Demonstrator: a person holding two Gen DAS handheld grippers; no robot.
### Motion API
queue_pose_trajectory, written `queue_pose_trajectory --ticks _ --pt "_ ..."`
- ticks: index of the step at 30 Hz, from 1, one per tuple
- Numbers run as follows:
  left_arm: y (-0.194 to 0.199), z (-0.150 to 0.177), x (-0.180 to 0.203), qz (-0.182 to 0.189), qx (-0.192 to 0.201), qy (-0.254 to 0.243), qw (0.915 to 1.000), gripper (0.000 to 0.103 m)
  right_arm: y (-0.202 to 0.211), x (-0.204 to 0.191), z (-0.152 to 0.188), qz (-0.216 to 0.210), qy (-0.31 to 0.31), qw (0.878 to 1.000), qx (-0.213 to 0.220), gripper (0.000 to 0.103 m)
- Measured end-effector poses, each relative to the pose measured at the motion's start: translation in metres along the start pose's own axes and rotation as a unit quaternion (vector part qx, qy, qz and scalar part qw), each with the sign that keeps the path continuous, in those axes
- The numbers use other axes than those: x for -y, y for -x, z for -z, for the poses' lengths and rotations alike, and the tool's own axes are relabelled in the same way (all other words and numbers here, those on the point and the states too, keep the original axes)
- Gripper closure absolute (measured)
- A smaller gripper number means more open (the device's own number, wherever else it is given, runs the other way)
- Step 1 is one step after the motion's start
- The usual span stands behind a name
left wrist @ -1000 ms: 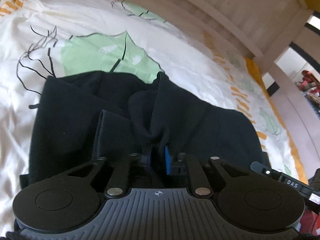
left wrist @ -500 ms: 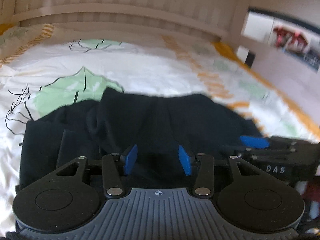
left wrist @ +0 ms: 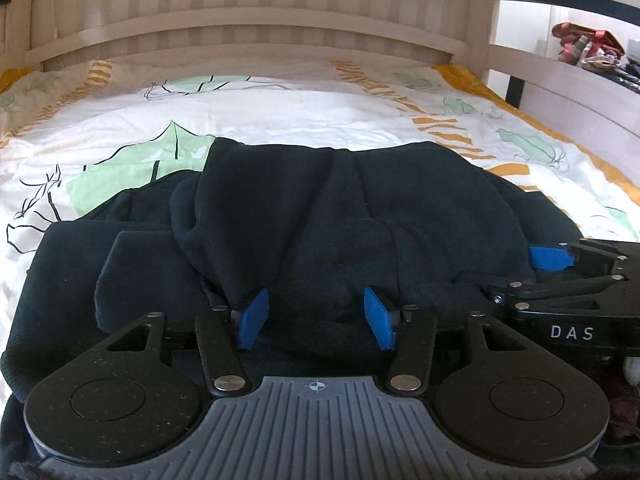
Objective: Fold large clothes
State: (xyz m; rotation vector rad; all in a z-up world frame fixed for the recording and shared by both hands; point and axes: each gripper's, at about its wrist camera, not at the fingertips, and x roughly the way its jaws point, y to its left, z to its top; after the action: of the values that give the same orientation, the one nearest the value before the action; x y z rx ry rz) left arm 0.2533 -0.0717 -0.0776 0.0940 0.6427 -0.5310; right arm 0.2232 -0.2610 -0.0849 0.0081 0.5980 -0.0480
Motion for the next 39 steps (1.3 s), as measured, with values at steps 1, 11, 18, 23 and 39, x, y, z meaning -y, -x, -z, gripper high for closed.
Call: queue_pose_trajectory --ticks 1,11,18,23,39 --pt "0.0 0.0 0.0 -0.002 0.001 -0.002 1.0 0.05 0.0 0.0 0.0 0.0 -0.002 1.0 0.001 0.03" --pt "0.003 -0.005 -0.005 0.005 -0.009 0.015 0.9998 0.049 -0.001 0.002 0.001 -0.004 -0.006 1.0 0.003 0.028" --pt "0.04 -0.014 -0.003 0.017 -0.024 0.043 0.9987 0.019 0.013 0.004 -0.007 -0.015 -0.011 1.0 -0.015 0.0" --pt "0.079 -0.009 -0.001 0.011 -0.025 0.03 0.9992 0.004 0.053 0.005 -0.002 -0.036 -0.032 0.999 0.004 0.0" --pt "0.176 0.034 -0.012 0.01 -0.021 0.083 0.9963 0.0 0.189 0.0 0.036 -0.051 -0.041 0.997 0.029 0.0"
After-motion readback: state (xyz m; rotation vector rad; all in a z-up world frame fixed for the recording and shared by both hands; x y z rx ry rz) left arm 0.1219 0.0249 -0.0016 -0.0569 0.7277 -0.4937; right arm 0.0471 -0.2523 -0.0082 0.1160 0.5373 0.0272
